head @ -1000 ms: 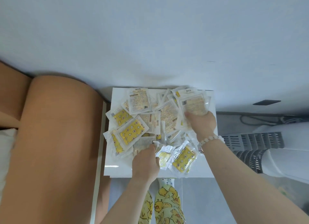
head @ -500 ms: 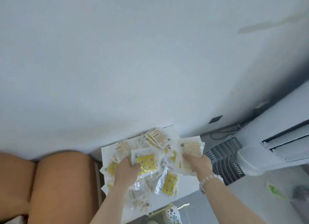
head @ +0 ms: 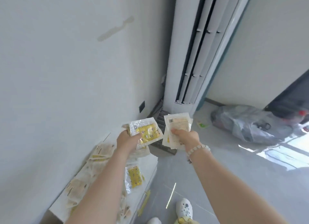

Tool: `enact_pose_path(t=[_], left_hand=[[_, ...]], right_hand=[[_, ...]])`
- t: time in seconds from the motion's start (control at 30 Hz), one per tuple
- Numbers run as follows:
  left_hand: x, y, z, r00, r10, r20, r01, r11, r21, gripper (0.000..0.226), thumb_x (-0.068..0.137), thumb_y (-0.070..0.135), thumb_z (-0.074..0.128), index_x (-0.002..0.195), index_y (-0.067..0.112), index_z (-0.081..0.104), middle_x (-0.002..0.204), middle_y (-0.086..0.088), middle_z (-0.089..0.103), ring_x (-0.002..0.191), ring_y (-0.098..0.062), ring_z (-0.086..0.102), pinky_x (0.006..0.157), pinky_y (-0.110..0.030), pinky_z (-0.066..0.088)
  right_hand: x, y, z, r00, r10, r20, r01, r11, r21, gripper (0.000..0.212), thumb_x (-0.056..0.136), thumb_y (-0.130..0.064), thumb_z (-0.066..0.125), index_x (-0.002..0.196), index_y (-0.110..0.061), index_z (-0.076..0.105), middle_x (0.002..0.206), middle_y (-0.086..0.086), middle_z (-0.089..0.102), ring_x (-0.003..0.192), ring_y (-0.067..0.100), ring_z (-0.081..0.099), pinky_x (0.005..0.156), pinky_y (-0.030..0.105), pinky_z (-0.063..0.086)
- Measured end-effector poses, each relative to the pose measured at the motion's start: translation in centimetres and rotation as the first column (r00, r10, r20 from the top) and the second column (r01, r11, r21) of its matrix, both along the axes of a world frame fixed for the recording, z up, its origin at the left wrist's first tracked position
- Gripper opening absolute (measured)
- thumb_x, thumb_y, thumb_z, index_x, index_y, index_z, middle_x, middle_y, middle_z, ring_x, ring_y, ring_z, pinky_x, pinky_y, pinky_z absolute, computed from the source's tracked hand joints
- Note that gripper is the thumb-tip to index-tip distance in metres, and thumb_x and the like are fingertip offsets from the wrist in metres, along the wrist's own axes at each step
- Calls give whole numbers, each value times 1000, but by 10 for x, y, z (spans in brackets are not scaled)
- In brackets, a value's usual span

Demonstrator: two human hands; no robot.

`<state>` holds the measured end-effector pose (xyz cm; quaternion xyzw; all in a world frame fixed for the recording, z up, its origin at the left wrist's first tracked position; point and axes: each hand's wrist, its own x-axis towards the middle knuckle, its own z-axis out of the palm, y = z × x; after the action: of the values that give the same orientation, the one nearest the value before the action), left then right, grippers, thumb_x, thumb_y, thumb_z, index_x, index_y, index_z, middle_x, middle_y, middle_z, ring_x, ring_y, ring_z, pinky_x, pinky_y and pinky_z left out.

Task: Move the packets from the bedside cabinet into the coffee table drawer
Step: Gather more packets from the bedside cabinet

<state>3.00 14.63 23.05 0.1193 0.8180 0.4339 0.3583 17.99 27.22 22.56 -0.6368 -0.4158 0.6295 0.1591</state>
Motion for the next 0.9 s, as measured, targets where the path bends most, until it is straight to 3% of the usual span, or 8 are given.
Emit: enact_pose_path(t=[0.13, 0.27, 0.37, 0.43, 0.53, 0.6, 0.77, 0.9], left_hand=[[43, 58, 10, 975, -221, 36, 219, 974, 50, 13, 85, 15, 66, 98, 14, 64, 96, -2, 65, 91, -21, 61, 82, -27, 45], [101, 107, 16, 908, -417, 46, 415, 908, 55, 9, 84, 16, 69, 91, 17, 64, 107, -6, 69, 101, -25, 64, 96, -38, 48], [157, 134, 20, 841, -538, 51, 534, 842, 71, 22, 84, 15, 69, 105, 10, 64, 111, -6, 67, 103, -26, 63, 95, -38, 48], [198, 146, 23, 788, -613, 56, 609, 790, 73, 31, 86, 15, 67, 115, 7, 61, 114, -6, 64, 106, -27, 61, 93, -36, 48], [263, 156, 26, 706, -706, 62, 701, 708, 80, 35, 87, 14, 65, 121, 5, 56, 120, -10, 62, 107, -27, 58, 85, -31, 43], [309, 157, 29, 660, -749, 67, 742, 663, 103, 33, 88, 10, 64, 119, 3, 57, 117, -12, 62, 96, -22, 57, 78, -28, 40], [424, 144, 27, 489, -866, 109, 858, 499, 120, 31, 87, 8, 64, 117, 4, 59, 109, -11, 65, 82, -20, 58, 56, -21, 43], [512, 127, 23, 340, -935, 103, 931, 350, 101, 25, 86, 10, 65, 110, 10, 60, 97, -8, 63, 62, -13, 54, 29, -10, 29]], right_hand=[[66, 19, 9, 979, -203, -7, 203, 979, 20, 45, 73, -24, 80, 108, -6, 57, 98, 6, 64, 93, 23, 61, 80, 32, 49], [137, 30, 18, 911, -413, -12, 413, 911, 19, 43, 73, -24, 80, 103, -9, 52, 86, 3, 60, 86, 21, 59, 83, 31, 50], [195, 30, 21, 837, -544, -52, 545, 838, 6, 39, 73, -22, 80, 94, -13, 49, 74, 0, 54, 74, 17, 57, 81, 28, 47], [234, 25, 20, 778, -626, -49, 627, 779, 4, 42, 70, -22, 83, 97, -11, 53, 80, 3, 58, 83, 20, 61, 86, 29, 50], [293, 13, 16, 681, -726, -96, 729, 685, -9, 66, 53, -25, 90, 108, -4, 60, 99, 8, 68, 93, 24, 67, 90, 37, 53], [337, 3, 12, 621, -774, -124, 775, 630, -52, 85, 33, -27, 92, 109, -2, 62, 101, 10, 70, 91, 24, 68, 89, 39, 54], [443, -38, 20, 465, -882, -78, 881, 470, -59, 68, 47, -19, 90, 107, 0, 65, 101, 9, 70, 93, 24, 68, 91, 39, 53], [516, -79, 24, 393, -920, -1, 918, 392, -54, 46, 61, -19, 87, 99, -3, 66, 98, 8, 70, 92, 25, 68, 90, 40, 54]])
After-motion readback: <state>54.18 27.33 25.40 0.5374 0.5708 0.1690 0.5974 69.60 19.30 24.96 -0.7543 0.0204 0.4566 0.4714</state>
